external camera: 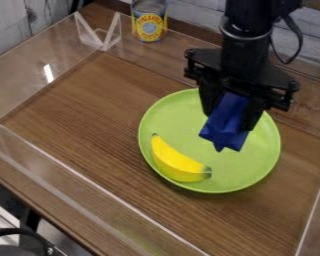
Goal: Put the blue object in the green plate
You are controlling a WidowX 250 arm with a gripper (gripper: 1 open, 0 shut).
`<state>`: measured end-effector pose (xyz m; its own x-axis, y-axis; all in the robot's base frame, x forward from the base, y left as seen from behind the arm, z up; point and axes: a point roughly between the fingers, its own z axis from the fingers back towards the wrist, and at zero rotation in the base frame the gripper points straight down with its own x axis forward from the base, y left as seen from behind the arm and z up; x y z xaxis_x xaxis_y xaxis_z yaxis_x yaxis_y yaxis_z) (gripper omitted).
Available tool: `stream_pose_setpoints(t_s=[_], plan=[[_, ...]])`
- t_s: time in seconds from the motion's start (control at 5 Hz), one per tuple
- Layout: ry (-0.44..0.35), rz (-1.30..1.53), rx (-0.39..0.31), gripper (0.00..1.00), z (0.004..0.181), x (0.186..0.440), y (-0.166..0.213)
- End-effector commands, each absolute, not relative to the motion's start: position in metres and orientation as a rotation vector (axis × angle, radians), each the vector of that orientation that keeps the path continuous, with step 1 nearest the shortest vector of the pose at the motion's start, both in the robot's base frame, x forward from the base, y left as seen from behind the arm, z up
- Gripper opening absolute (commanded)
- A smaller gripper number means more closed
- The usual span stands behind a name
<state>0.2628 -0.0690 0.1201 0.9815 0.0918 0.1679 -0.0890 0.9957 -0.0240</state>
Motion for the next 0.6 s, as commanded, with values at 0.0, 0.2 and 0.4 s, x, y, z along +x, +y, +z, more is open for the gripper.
stream_pose_setpoints(t_s=[0.0,0.2,0.4], plan=[[-0.197,0.107,-0.030,1.00,0.1244,0.2666,-0.0663],[-0.186,0.110,-0.040,1.00,0.1297,0.2654,-0.0653],[-0.178,0.112,-0.042,1.00,0.1276,0.2643,-0.0654]])
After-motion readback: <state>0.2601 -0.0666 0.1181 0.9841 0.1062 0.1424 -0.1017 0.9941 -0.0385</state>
